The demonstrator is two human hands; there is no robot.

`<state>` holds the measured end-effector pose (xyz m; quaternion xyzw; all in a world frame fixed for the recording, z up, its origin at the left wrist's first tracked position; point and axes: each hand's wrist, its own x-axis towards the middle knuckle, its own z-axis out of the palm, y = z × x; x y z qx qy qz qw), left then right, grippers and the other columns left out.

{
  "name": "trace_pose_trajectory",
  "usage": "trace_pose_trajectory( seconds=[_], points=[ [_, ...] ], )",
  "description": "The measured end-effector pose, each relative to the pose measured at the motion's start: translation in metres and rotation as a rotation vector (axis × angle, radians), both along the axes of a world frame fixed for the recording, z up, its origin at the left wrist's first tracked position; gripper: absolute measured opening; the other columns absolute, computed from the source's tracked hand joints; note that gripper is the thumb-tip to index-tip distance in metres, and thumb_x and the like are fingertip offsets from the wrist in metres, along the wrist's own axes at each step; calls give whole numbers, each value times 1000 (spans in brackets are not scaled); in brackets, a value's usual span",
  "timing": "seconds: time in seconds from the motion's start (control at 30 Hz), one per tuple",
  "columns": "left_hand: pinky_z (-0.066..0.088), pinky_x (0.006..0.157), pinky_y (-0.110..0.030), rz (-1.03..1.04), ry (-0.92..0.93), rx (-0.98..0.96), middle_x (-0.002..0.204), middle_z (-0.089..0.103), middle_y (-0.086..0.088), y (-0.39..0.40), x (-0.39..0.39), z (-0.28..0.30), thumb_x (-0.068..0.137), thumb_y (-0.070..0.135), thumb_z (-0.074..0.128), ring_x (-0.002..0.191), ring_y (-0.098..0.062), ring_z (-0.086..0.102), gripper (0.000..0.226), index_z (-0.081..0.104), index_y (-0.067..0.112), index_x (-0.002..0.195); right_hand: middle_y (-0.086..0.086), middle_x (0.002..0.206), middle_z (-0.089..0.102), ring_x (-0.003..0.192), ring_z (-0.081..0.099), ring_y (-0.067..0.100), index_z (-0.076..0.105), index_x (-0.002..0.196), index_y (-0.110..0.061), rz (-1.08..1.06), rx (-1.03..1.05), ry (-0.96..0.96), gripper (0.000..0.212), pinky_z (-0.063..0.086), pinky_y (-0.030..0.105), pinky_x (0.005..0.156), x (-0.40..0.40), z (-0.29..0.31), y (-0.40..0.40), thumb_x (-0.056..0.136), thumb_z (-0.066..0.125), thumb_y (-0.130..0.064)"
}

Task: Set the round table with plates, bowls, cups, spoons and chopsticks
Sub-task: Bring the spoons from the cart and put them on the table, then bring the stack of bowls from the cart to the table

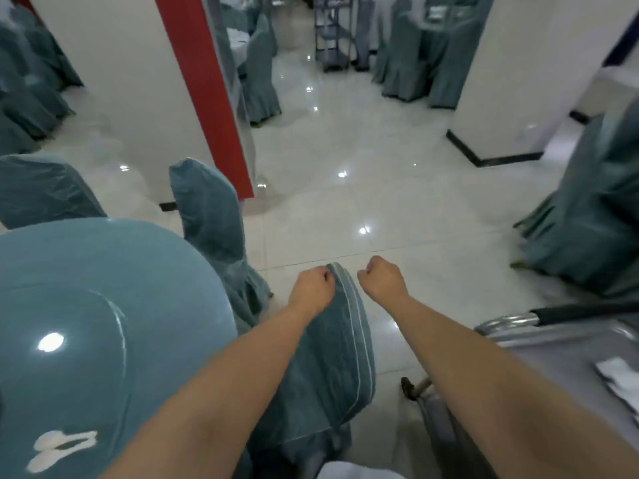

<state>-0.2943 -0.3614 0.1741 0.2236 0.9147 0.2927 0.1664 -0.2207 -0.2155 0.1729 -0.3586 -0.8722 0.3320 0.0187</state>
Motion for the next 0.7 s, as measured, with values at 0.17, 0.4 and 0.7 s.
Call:
trace_pose_trajectory(
  seconds=[0.17,0.4,0.7],
  points=[
    [49,64,-27,-291,90,47,82,68,-5,76,26,-2,94,18,44,69,-16,57,26,68,10,93,14,95,63,91,61,32,57,94,-6,-294,-14,-44,22,42,27,70,73,-1,54,88,51,-27],
    [54,76,-33,-678,-10,51,88,70,-9,163,89,-14,94,20,44,80,-24,63,27,69,9,94,13,104,66,97,62,30,62,103,-8,-685,-38,-133,24,51,35,85,189,-5,88,91,48,-24],
    [48,74,-29,-1018,-2,-74,94,70,-16,228,198,-28,95,20,41,86,-31,63,30,68,6,94,15,112,64,104,60,32,57,101,-9,-1026,-102,-154,22,49,35,84,345,-15,91,91,52,-28]
  ],
)
